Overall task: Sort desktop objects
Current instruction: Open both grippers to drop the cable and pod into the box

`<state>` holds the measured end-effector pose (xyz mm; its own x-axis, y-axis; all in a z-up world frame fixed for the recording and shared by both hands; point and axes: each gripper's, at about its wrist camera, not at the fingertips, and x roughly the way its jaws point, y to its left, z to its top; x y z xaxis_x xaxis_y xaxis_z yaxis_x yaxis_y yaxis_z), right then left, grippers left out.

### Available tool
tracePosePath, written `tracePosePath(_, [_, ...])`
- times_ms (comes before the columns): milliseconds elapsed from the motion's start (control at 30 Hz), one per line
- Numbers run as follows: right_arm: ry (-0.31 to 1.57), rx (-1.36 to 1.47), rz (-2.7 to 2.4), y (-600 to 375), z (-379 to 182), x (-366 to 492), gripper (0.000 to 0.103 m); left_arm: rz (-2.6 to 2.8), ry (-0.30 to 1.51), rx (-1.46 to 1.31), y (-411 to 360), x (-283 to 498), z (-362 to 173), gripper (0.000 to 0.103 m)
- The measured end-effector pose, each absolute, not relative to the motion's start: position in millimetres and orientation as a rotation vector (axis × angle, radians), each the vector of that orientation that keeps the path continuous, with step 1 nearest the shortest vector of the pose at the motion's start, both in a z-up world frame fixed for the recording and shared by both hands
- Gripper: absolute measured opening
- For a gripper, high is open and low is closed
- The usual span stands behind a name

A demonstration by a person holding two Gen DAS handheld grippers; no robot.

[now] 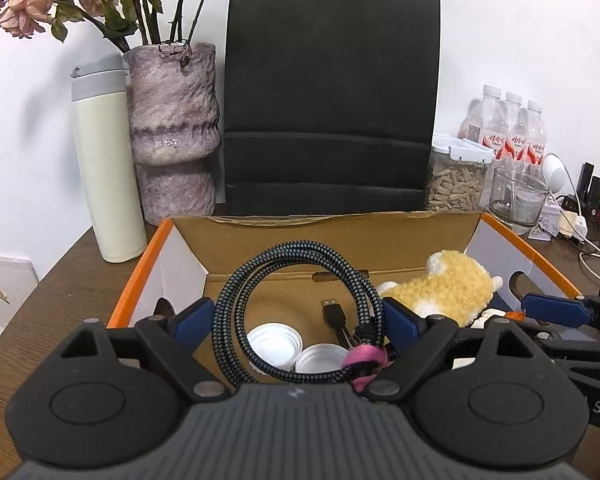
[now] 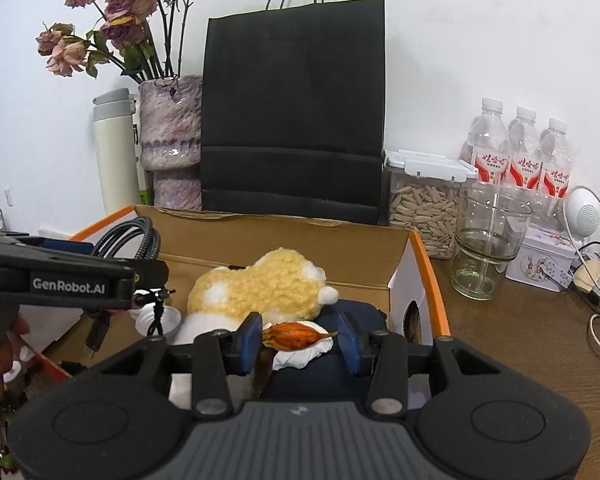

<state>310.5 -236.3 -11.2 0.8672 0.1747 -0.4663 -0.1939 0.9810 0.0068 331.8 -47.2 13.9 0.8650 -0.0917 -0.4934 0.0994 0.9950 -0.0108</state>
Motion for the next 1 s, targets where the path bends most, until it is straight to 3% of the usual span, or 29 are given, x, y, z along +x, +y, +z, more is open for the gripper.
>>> tracePosePath(67, [0.489, -0.033, 0.194, -237, -11, 310, 0.052, -0.091, 0.518, 0.019, -48, 332, 13, 0.091])
tracePosePath(133, [0.483, -0.029, 0.191, -237, -11, 309, 0.075, -0.085, 0.512, 0.017, -48, 331, 14, 0.094])
tracePosePath(200, [0.476, -0.029, 0.194, -237, -10, 308, 0.080, -0.084, 0.488, 0.012, -47, 328, 17, 0.103])
tracePosePath(300, [0.468, -0.023, 0.198, -237, -8, 306, 0.089, -0.080, 0.447, 0.005, -47, 323, 21, 0.103])
tracePosePath(1000, [0.430, -0.017, 0.189, -237, -2, 295, 0.089, -0.047, 0.347, -0.036, -37, 297, 36, 0.103])
